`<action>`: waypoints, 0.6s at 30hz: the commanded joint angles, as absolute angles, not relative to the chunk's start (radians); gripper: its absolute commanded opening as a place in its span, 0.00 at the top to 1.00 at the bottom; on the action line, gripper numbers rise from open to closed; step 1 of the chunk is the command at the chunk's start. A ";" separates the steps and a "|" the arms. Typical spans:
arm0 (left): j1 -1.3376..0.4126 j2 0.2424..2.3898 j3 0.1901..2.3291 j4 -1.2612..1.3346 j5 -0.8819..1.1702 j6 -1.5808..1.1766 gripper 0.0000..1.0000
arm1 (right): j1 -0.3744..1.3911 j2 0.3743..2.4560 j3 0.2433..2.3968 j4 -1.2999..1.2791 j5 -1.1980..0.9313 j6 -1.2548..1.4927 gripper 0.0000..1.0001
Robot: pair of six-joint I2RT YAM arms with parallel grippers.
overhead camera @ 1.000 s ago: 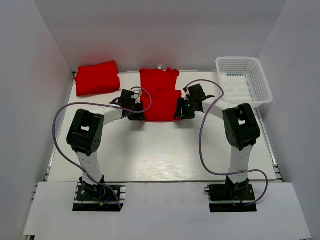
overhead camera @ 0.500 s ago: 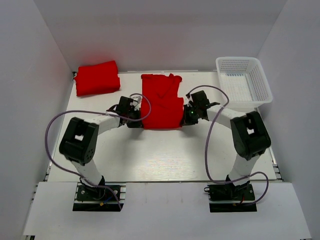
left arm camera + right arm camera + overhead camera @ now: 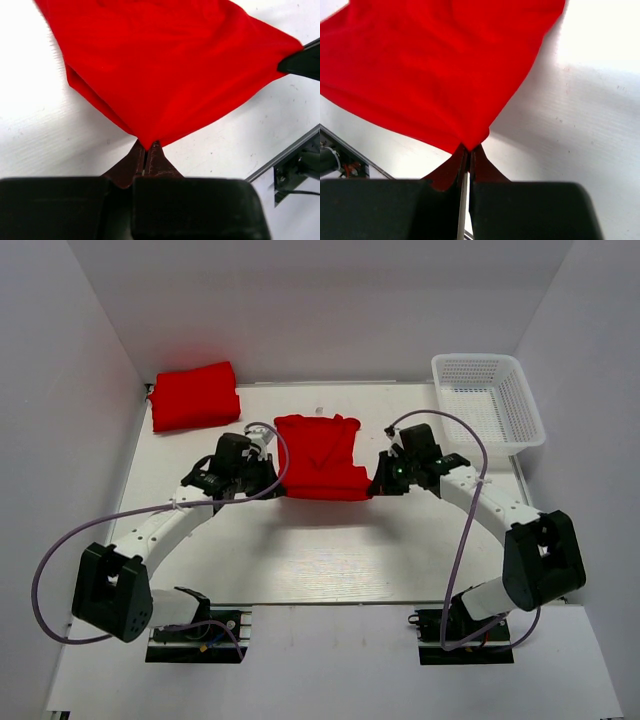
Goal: Fold and stack the t-shirts
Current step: Fold the long partially folded tshirt into a neat square
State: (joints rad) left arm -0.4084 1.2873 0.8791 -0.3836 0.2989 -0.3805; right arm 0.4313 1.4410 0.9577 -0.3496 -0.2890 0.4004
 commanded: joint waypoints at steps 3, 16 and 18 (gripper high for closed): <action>-0.393 1.302 0.979 -0.410 0.204 -0.451 1.00 | 0.413 1.523 1.127 -0.396 -0.264 0.385 1.00; -0.353 1.692 1.425 -0.489 -0.061 -0.466 1.00 | 0.371 1.813 1.540 -0.394 -0.262 0.387 1.00; -0.342 1.724 1.477 -0.489 -0.083 -0.453 1.00 | 0.359 1.863 1.600 -0.402 -0.290 0.382 1.00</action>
State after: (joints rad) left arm -0.3637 1.7248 1.3937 -0.4721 -0.0074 -0.4759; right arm 0.3798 1.8286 1.5002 -0.3893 -0.2737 0.4042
